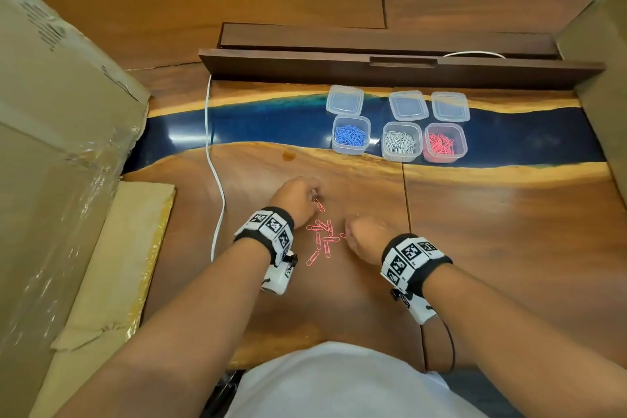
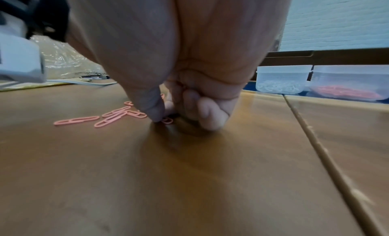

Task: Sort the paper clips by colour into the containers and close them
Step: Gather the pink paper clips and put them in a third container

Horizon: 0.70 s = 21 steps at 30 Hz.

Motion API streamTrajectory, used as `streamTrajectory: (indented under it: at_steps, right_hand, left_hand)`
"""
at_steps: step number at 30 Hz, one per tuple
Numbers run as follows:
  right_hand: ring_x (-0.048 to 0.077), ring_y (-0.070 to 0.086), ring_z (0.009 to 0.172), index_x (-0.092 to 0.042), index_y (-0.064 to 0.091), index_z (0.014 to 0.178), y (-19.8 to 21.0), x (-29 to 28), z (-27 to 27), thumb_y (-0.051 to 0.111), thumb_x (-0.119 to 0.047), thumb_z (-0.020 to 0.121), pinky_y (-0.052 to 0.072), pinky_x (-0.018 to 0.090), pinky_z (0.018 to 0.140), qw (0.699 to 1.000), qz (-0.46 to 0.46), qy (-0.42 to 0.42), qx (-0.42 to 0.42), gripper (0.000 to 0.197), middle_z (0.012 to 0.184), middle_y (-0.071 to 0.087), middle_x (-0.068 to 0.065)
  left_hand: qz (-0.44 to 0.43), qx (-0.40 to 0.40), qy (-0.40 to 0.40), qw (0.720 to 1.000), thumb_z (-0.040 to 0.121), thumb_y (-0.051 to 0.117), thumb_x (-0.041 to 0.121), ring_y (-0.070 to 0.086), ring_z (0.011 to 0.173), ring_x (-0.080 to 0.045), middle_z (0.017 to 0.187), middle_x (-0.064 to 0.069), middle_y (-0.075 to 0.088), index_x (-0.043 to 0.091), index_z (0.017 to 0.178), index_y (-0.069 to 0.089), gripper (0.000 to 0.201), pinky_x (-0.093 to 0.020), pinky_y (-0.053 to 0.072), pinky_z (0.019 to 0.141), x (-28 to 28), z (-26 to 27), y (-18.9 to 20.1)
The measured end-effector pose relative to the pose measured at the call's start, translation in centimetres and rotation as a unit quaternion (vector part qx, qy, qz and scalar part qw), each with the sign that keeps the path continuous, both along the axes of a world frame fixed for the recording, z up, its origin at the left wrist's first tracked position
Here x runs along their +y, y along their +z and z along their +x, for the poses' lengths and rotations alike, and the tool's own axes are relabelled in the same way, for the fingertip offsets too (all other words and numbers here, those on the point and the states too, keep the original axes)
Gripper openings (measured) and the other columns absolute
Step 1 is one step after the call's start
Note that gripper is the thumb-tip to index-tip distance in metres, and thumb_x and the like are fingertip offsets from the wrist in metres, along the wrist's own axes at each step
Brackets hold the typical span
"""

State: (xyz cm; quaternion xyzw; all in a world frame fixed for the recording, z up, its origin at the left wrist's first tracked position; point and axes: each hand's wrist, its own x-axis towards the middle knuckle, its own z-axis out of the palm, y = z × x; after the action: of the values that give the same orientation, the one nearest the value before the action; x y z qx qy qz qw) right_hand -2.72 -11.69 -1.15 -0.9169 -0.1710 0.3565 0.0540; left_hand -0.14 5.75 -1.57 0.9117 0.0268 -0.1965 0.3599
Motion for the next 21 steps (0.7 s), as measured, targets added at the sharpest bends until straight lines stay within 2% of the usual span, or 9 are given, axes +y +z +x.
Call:
streamTrajectory:
  at_steps: [2,4,6,7,11,14,17,19,21]
  right_hand:
    - [0.029,0.062,0.091,-0.016,0.05,0.097,-0.2,-0.2,-0.3,0.046,-0.012,0.095,0.05,0.036,0.08,1.0,0.019,-0.019,0.002,0.006,0.102,0.061,0.012]
    - [0.027,0.057,0.084,-0.017,0.046,0.091,-0.5,-0.8,-0.7,0.047,-0.017,0.095,0.044,0.033,0.072,0.997,0.06,-0.034,-0.021,0.004,0.091,0.055,0.006]
    - [0.023,0.052,0.077,-0.018,0.047,0.089,-0.8,-1.7,-1.2,0.053,-0.024,0.094,0.037,0.03,0.066,0.99,0.108,-0.073,-0.054,0.01,0.081,0.051,-0.001]
    - [0.022,0.051,0.074,-0.019,0.047,0.089,-0.9,-2.1,-1.4,0.055,-0.025,0.093,0.036,0.029,0.064,0.984,0.127,-0.107,-0.066,0.011,0.078,0.051,-0.002]
    - [0.016,0.05,0.065,-0.026,0.047,0.083,-1.7,-3.1,-1.6,0.062,-0.021,0.087,0.037,0.027,0.058,0.952,0.18,-0.24,-0.058,0.016,0.069,0.048,-0.007]
    - [0.012,0.044,0.058,-0.028,0.047,0.077,-1.9,-3.1,-1.5,0.065,-0.019,0.084,0.037,0.027,0.057,0.942,0.199,-0.266,-0.048,0.021,0.065,0.046,-0.007]
    - [0.012,0.047,0.068,-0.028,0.056,0.085,-1.9,-2.6,-1.4,0.069,-0.023,0.084,0.036,0.026,0.061,0.958,0.172,-0.221,-0.06,0.014,0.073,0.044,-0.01]
    - [0.016,0.053,0.076,-0.022,0.062,0.089,-1.6,-2.2,-1.2,0.068,-0.026,0.085,0.042,0.028,0.068,0.968,0.141,-0.192,-0.073,0.008,0.08,0.048,-0.011]
    - [0.022,0.061,0.08,-0.017,0.066,0.087,-1.2,-1.8,-1.0,0.064,-0.025,0.088,0.051,0.032,0.072,0.977,0.111,-0.174,-0.06,0.008,0.085,0.059,-0.004]
  left_hand:
    - [0.073,-0.027,-0.087,0.993,0.083,0.069,0.01,0.052,0.081,-0.012,0.09,0.006,0.05,0.02,0.099,0.069,0.019,-0.025,0.046,0.079,0.1,0.6,-0.3]
    - [0.116,-0.035,-0.132,0.984,0.083,0.07,0.015,0.054,0.086,-0.017,0.093,0.004,0.051,0.02,0.096,0.069,0.014,-0.028,0.046,0.077,0.1,1.0,-0.5]
    - [0.126,-0.041,-0.149,0.98,0.083,0.07,0.014,0.055,0.086,-0.018,0.091,0.005,0.051,0.018,0.088,0.068,0.007,-0.026,0.041,0.073,0.2,1.3,-0.6]
    - [0.128,-0.04,-0.154,0.979,0.083,0.069,0.014,0.056,0.085,-0.018,0.09,0.005,0.051,0.017,0.085,0.068,0.005,-0.025,0.04,0.072,0.3,1.4,-0.6]
    - [0.157,-0.013,-0.166,0.973,0.087,0.063,0.013,0.059,0.085,-0.021,0.095,0.001,0.053,0.015,0.082,0.065,0.006,-0.031,0.049,0.077,0.0,1.5,-0.8]
    - [0.174,-0.013,-0.172,0.969,0.09,0.058,0.012,0.058,0.082,-0.023,0.096,-0.002,0.052,0.014,0.083,0.061,0.008,-0.035,0.051,0.077,-0.3,1.3,-0.5]
    - [0.133,0.001,-0.119,0.984,0.09,0.057,0.011,0.06,0.081,-0.023,0.09,-0.002,0.06,0.016,0.082,0.057,0.009,-0.035,0.051,0.075,0.0,0.7,-0.5]
    - [0.031,0.016,-0.026,0.999,0.089,0.058,0.01,0.059,0.077,-0.017,0.082,0.001,0.061,0.016,0.087,0.059,0.007,-0.032,0.05,0.074,0.7,0.1,-0.8]
    - [-0.056,0.023,0.041,0.997,0.091,0.056,0.007,0.053,0.07,-0.01,0.075,0.006,0.056,0.016,0.1,0.06,0.013,-0.024,0.045,0.069,1.3,-0.7,-0.8]
